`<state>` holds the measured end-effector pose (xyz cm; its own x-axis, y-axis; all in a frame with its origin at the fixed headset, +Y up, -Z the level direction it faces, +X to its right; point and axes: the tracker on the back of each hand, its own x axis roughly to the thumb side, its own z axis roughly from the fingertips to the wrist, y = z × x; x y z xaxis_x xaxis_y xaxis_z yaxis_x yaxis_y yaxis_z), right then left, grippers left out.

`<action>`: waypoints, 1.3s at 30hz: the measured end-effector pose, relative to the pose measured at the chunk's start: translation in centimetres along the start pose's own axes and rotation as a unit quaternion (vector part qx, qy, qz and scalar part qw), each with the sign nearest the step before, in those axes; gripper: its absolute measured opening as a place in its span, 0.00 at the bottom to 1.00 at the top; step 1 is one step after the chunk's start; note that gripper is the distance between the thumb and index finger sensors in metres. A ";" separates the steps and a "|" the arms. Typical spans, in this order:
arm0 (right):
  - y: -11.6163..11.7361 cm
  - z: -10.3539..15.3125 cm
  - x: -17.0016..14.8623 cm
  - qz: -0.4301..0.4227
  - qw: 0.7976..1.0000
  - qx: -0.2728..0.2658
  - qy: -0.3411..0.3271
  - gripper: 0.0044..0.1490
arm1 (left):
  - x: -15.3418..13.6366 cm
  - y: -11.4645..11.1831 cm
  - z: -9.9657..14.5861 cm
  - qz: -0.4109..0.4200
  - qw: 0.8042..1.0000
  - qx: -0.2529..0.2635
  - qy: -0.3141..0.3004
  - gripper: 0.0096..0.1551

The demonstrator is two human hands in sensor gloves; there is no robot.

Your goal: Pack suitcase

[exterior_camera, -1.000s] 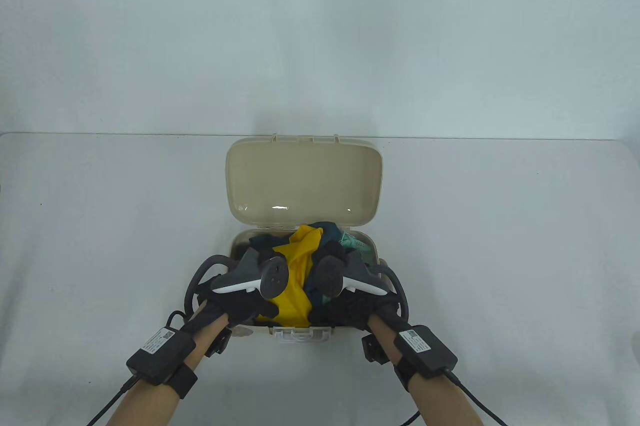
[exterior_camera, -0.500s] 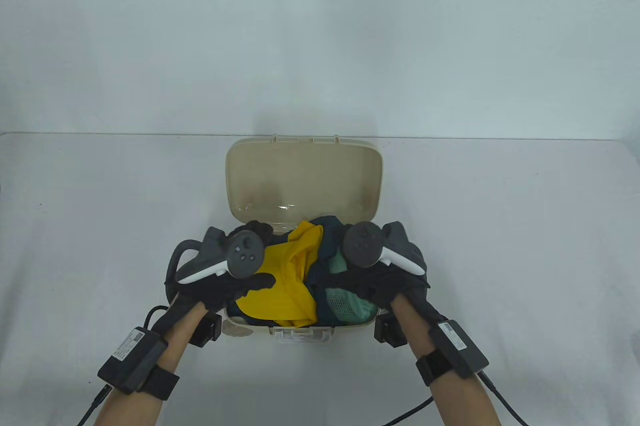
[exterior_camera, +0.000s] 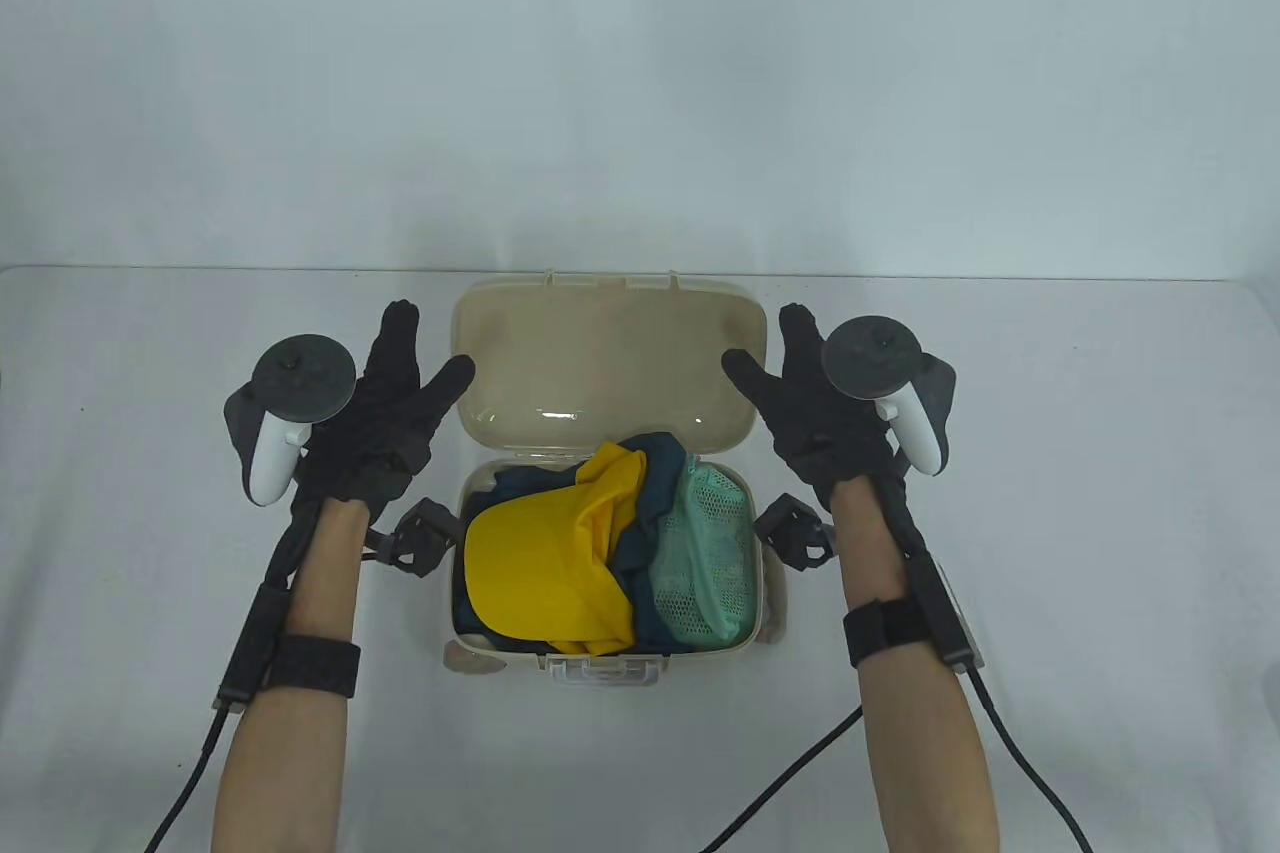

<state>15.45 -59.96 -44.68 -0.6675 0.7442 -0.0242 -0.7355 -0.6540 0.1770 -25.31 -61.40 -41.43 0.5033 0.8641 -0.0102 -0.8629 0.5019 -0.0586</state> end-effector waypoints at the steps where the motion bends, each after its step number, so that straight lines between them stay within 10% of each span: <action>1: 0.1 -0.4 -0.2 -0.009 1.000 0.004 0.004 0.64 | -0.2 -0.2 -0.4 0.015 1.000 -0.004 0.005 0.59; 13: 1.0 -1.8 -0.2 -0.019 0.999 0.035 0.000 0.64 | -0.5 -1.8 -2.3 0.028 0.999 -0.043 0.004 0.57; 39: 4.4 10.8 -4.4 0.054 0.980 0.177 -0.072 0.67 | -2.4 -3.9 10.1 -0.124 0.960 -0.251 0.011 0.61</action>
<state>16.38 -64.63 -33.16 -0.6969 0.7019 0.1469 -0.5586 -0.6598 0.5026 -23.64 -65.05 -31.12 0.6955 0.7171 0.0451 -0.5889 0.6049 -0.5360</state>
